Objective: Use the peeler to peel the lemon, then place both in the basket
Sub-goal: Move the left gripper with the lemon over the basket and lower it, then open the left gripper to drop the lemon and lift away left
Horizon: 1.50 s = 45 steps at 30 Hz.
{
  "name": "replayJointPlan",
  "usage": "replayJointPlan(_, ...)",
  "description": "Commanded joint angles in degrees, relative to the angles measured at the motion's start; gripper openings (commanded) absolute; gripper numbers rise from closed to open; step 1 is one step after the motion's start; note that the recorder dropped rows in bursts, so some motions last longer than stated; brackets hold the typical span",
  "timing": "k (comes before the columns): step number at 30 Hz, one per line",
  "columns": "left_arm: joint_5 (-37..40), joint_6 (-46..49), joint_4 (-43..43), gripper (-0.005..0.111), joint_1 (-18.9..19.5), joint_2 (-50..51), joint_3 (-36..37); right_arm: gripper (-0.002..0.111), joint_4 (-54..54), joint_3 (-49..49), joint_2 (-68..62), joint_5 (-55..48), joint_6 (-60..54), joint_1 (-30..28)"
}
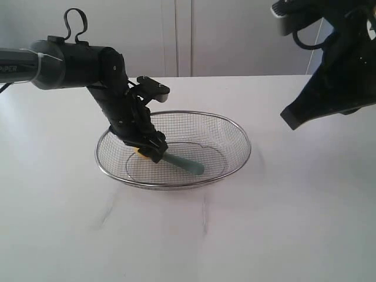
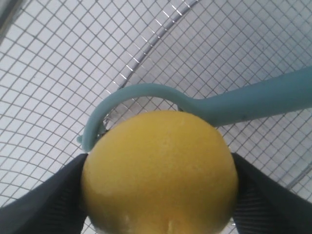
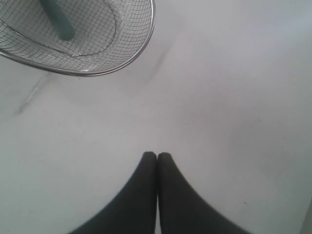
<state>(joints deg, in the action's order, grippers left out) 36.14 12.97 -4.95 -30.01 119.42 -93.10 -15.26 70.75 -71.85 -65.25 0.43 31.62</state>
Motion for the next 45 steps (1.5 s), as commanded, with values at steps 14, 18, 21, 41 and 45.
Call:
replayJointPlan(14, 3.58, -0.12, -0.73, 0.096, -0.42, -0.28, -0.34, 0.0, 0.12, -0.18, 0.45, -0.26, 1.05, -0.44)
replayJointPlan(18, 3.71, -0.12, -0.73, 0.096, -0.42, -1.99, -0.34, 0.0, 0.12, -0.18, 0.45, -0.26, 1.05, -0.44)
replayJointPlan(21, 3.0, -0.12, -0.37, 0.095, -0.42, -4.21, -0.72, 0.0, 0.12, -0.18, 0.45, -0.26, 1.26, -0.44)
replayJointPlan(41, 17.8, -3.06, 2.7, 0.001, 0.65, -21.41, -5.43, 0.0, 0.0, -0.18, 0.45, -0.26, 1.19, -0.44)
replayJointPlan(45, 14.67, -4.21, 2.7, 0.0, 0.65, -26.86, -2.54, 0.0, 0.0, -0.18, 0.45, -0.26, 1.19, -0.44)
